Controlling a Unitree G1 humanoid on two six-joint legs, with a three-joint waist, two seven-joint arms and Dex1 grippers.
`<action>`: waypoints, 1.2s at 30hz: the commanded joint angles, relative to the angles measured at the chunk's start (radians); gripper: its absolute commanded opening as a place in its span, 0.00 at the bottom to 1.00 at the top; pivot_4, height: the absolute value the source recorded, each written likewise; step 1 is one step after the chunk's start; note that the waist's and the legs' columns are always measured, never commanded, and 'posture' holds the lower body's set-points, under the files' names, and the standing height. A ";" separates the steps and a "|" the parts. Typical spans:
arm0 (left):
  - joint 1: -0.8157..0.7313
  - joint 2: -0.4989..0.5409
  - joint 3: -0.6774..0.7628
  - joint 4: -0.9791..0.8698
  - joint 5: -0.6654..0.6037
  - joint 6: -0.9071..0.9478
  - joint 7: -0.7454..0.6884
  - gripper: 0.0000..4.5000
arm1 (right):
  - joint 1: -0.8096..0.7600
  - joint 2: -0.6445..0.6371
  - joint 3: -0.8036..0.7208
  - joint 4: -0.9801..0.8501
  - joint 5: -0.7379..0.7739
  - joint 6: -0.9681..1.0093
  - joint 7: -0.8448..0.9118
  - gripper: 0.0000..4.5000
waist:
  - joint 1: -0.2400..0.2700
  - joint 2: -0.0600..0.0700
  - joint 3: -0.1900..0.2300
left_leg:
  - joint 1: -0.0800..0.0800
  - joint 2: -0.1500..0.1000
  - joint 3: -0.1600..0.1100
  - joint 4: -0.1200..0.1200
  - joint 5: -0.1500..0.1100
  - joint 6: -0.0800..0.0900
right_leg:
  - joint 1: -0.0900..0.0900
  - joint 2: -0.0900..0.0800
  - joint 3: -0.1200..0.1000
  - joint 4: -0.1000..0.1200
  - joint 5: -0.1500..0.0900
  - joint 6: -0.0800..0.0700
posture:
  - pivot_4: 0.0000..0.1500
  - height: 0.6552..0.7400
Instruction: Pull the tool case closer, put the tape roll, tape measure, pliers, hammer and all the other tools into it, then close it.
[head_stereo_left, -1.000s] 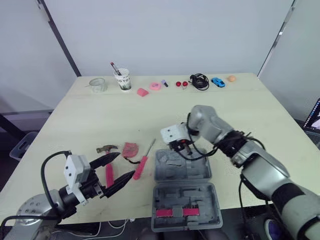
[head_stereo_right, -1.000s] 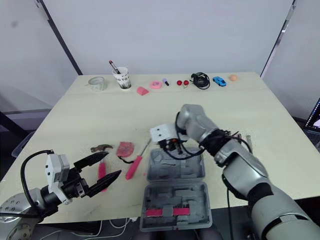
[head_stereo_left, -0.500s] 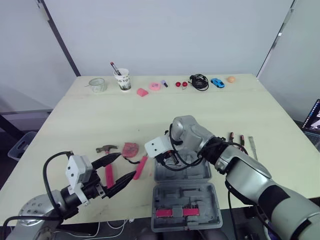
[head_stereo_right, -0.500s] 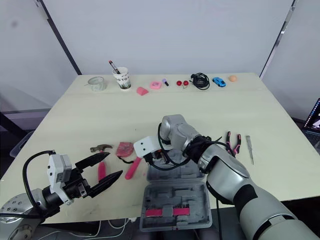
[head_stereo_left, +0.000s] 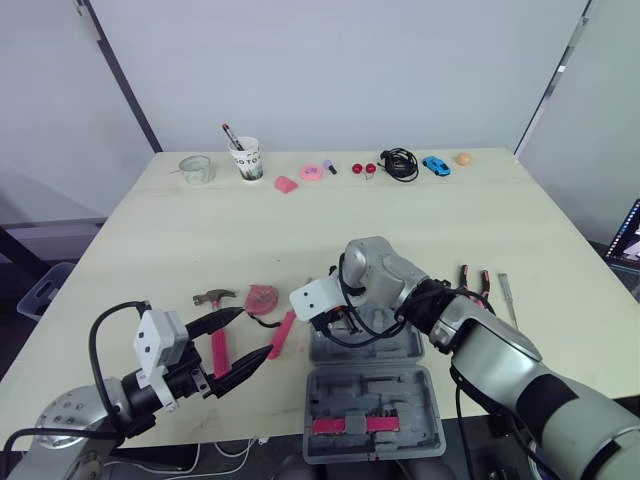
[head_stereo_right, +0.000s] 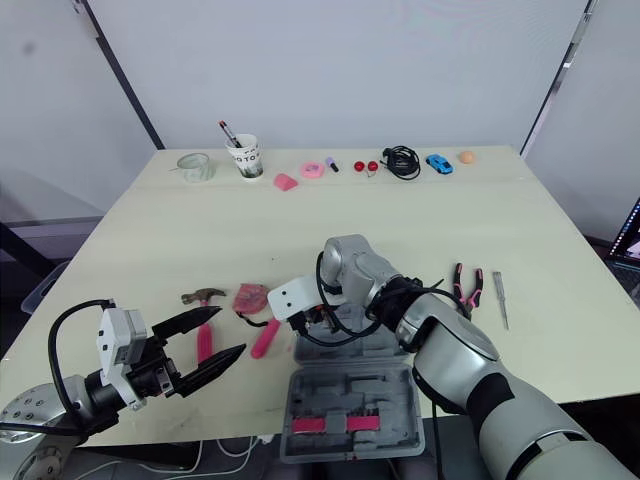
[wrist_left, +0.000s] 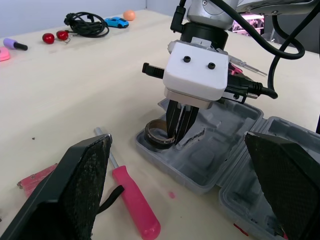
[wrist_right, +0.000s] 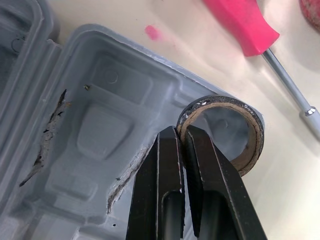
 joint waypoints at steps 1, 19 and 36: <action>-0.009 0.011 0.004 -0.006 -0.001 0.000 -0.002 1.00 | -0.017 0.006 -0.022 0.009 0.001 -0.032 -0.024 0.01 | 0.000 0.000 0.000 | 0.000 0.000 0.000 0.000 0.000 0.000 | 0.000 0.000 0.000 0.000 0.000 0.000 | 1.00 1.00; -0.031 0.020 -0.012 0.010 0.014 0.011 -0.019 1.00 | -0.016 0.010 -0.038 0.042 0.001 -0.053 -0.080 0.43 | 0.000 0.000 0.000 | 0.000 0.000 0.000 -0.001 0.000 0.000 | 0.000 -0.001 0.000 0.000 0.000 0.000 | 1.00 1.00; -0.032 0.018 -0.024 0.017 0.015 0.009 -0.023 1.00 | 0.089 -0.094 -0.170 -0.238 0.100 0.123 -0.049 0.48 | 0.000 0.000 0.000 | -0.001 0.000 -0.003 -0.001 0.000 0.000 | 0.000 -0.008 -0.003 -0.002 0.000 -0.001 | 1.00 1.00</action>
